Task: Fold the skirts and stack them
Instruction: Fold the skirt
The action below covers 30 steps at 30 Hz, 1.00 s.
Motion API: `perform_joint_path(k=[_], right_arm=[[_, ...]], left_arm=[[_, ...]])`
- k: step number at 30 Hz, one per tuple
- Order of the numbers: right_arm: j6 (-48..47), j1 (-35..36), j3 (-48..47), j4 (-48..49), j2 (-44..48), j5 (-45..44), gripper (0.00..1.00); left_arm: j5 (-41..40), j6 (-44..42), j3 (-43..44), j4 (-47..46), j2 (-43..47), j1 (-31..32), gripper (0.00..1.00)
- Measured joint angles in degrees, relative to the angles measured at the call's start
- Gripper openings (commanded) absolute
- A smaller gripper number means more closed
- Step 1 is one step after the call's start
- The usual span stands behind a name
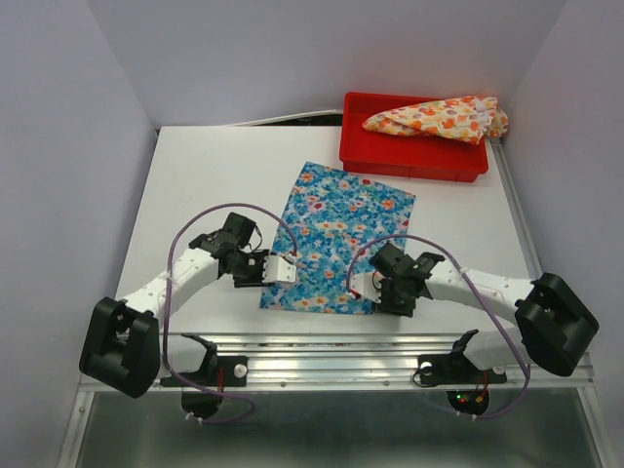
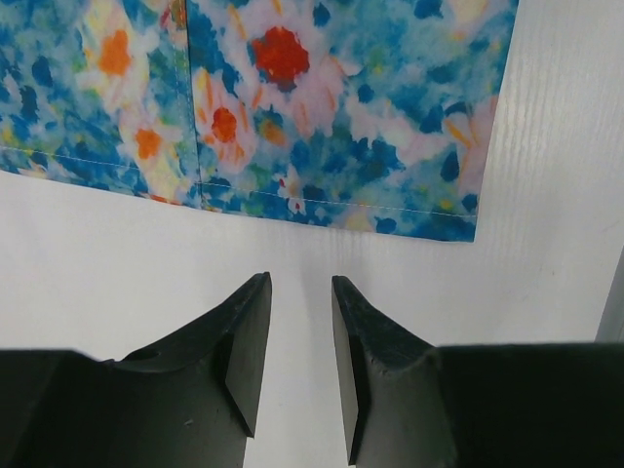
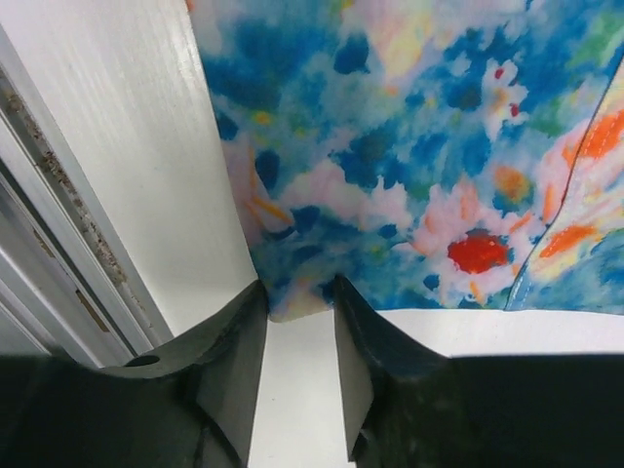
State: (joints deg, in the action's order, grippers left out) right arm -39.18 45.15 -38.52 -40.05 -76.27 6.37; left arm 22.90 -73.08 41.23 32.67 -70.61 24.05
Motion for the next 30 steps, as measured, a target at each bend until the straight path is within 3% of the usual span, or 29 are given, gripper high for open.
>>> perform_joint_path(k=[1, 2, 4, 5, 14, 18, 25, 28, 30], right_arm=[[0.07, 0.0, 0.02, 0.24, -0.04, -0.09, 0.3], [0.28, 0.0, 0.02, 0.72, -0.17, -0.37, 0.16], [0.39, 0.0, 0.02, 1.57, -0.39, -1.07, 0.02], [0.72, -0.02, 0.04, 2.19, -0.39, -1.33, 0.01], [3.34, -0.02, -0.87, 2.29, -1.2, -0.44, 0.01], [4.28, -0.02, -1.84, 2.19, -2.36, 0.9, 0.01], [4.5, -0.02, -1.9, 2.19, -2.45, 1.18, 0.01], [4.48, -0.02, -1.9, 2.16, -2.45, 1.22, 0.01], [4.46, -0.02, -1.9, 2.16, -2.45, 1.33, 0.0]], left_arm=[[-0.26, -0.15, -0.02, -0.11, -0.15, 0.04, 0.42], [-0.57, -0.35, -0.02, -0.2, -0.24, 0.24, 0.42], [-0.92, -0.55, -0.04, -0.31, -0.26, 0.85, 0.42], [-0.98, -0.55, -0.04, -0.31, -0.24, 1.64, 0.43], [-3.1, -0.37, -2.51, 0.33, 2.03, 12.28, 0.45], [-6.6, 0.33, -6.8, 0.74, 3.37, 16.46, 0.51], [-10.62, 3.76, -8.37, -1.2, 1.27, 18.99, 0.53], [-12.09, 4.72, -8.35, -3.61, 0.42, 19.02, 0.45], [-12.9, 5.18, -8.28, -5.66, -0.17, 19.02, 0.29]])
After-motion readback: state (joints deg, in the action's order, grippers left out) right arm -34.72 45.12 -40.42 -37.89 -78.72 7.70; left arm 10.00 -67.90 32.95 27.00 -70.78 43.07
